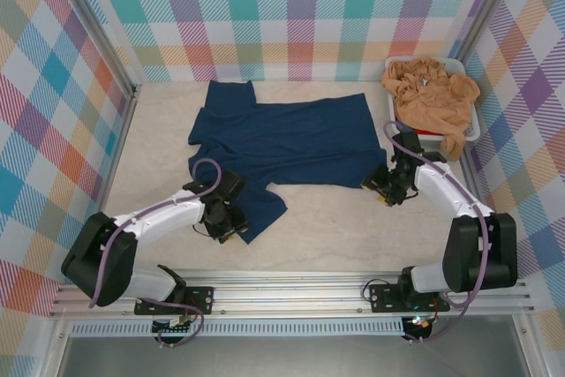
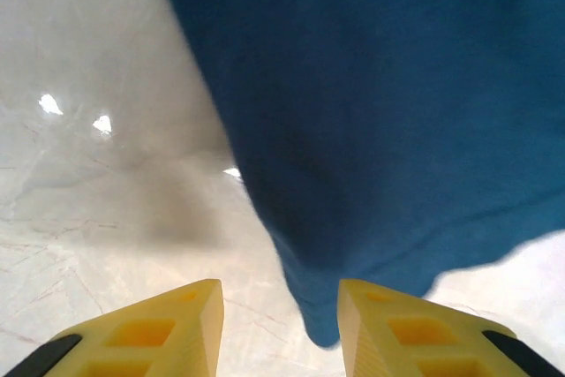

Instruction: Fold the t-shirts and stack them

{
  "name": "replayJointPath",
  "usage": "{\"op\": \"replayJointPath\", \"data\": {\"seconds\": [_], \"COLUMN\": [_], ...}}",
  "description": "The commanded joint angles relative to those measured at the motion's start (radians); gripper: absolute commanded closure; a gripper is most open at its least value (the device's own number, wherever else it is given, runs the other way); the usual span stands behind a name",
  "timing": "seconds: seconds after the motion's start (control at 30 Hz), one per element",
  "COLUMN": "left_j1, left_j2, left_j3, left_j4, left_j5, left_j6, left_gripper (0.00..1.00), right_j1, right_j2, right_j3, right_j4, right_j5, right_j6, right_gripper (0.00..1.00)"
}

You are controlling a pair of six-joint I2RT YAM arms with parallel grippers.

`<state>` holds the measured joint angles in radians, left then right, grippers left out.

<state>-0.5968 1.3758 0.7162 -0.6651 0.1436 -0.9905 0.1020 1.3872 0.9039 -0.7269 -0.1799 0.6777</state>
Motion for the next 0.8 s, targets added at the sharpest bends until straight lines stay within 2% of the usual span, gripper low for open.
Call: {"op": "replayJointPath", "data": {"seconds": [0.0,0.07,0.1,0.2,0.23,0.33,0.47,0.57,0.77], "left_j1": [0.002,0.006,0.006,0.004,0.0,-0.017,-0.031,-0.031,-0.032], "left_j2": [0.043,0.069,0.08,0.075,0.056,-0.029,-0.121,-0.166,-0.271], "left_j3": [-0.01,-0.017,-0.019,-0.019,-0.021,-0.027,-0.07,-0.065,-0.104], "left_j4": [0.117,0.154,0.165,0.133,0.104,-0.01,-0.114,-0.216,-0.25], "left_j5": [0.019,0.003,-0.005,-0.021,-0.033,-0.046,-0.008,-0.035,-0.093], "left_j6": [-0.061,-0.058,-0.053,-0.046,-0.048,-0.068,-0.119,-0.122,-0.157], "left_gripper": [0.61,0.64,0.69,0.94,1.0,1.0,1.0,1.0,1.0], "right_j1": [-0.006,-0.008,-0.011,-0.031,-0.034,-0.035,-0.035,-0.035,-0.056], "right_j2": [0.013,0.016,0.015,0.016,0.02,0.048,0.088,0.12,0.122], "right_j3": [0.04,0.034,0.029,0.012,0.012,0.043,0.089,0.107,0.067], "right_j4": [-0.011,-0.011,-0.013,-0.004,0.002,0.003,-0.003,-0.025,-0.056], "right_j5": [0.019,0.026,0.036,0.054,0.057,0.069,0.08,0.103,0.193], "right_j6": [0.026,0.03,0.032,0.033,0.029,0.008,-0.013,-0.016,0.033], "right_gripper": [0.51,0.51,0.51,0.51,0.51,0.51,0.52,0.52,0.51]}}
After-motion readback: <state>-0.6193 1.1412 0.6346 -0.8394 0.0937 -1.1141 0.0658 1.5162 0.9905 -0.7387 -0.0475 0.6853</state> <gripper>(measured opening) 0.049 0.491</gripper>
